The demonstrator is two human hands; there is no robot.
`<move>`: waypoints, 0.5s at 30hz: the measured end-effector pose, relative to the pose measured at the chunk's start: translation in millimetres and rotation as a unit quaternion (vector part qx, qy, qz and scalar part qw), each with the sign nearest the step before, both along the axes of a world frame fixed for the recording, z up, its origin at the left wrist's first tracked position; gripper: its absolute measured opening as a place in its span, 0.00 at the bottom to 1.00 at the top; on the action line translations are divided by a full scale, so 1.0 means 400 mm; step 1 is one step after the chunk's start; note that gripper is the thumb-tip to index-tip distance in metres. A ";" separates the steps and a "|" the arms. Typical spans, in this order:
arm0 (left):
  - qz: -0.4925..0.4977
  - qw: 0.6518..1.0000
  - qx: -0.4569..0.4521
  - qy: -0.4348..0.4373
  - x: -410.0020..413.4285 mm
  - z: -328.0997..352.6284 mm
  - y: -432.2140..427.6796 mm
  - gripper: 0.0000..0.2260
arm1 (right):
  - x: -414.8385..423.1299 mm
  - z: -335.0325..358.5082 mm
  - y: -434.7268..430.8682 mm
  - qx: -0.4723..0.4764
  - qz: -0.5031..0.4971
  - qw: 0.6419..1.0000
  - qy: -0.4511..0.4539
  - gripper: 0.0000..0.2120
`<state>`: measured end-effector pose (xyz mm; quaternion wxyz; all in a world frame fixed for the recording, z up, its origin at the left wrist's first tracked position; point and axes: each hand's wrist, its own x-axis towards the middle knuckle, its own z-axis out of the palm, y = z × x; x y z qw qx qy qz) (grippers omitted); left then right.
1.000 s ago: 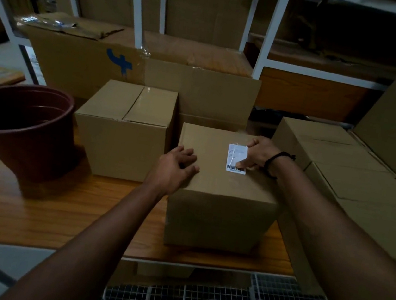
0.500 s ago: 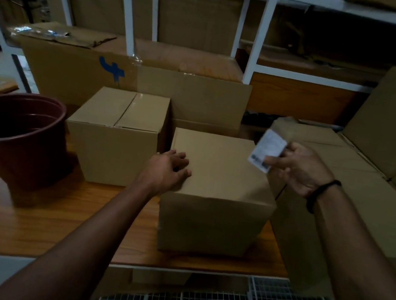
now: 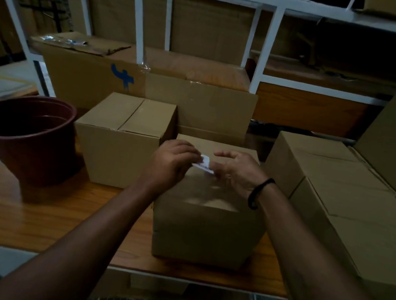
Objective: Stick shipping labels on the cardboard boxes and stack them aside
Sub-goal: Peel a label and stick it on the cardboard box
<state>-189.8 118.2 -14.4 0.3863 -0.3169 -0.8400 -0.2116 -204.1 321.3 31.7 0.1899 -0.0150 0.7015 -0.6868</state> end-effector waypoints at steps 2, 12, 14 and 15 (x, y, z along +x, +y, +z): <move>0.031 0.991 0.101 -0.079 0.016 0.002 -0.015 0.09 | -0.010 0.000 -0.004 -0.013 0.020 0.999 0.021 0.16; -0.003 0.787 0.443 -0.429 0.053 0.002 -0.194 0.09 | -0.070 0.003 -0.248 0.132 0.142 0.957 0.216 0.08; 0.013 0.778 0.446 -0.442 0.046 0.001 -0.275 0.09 | -0.090 0.000 -0.334 0.141 0.155 0.960 0.187 0.07; 0.018 0.776 0.445 -0.447 0.043 0.002 -0.320 0.09 | -0.098 -0.001 -0.383 0.149 0.160 0.959 0.181 0.07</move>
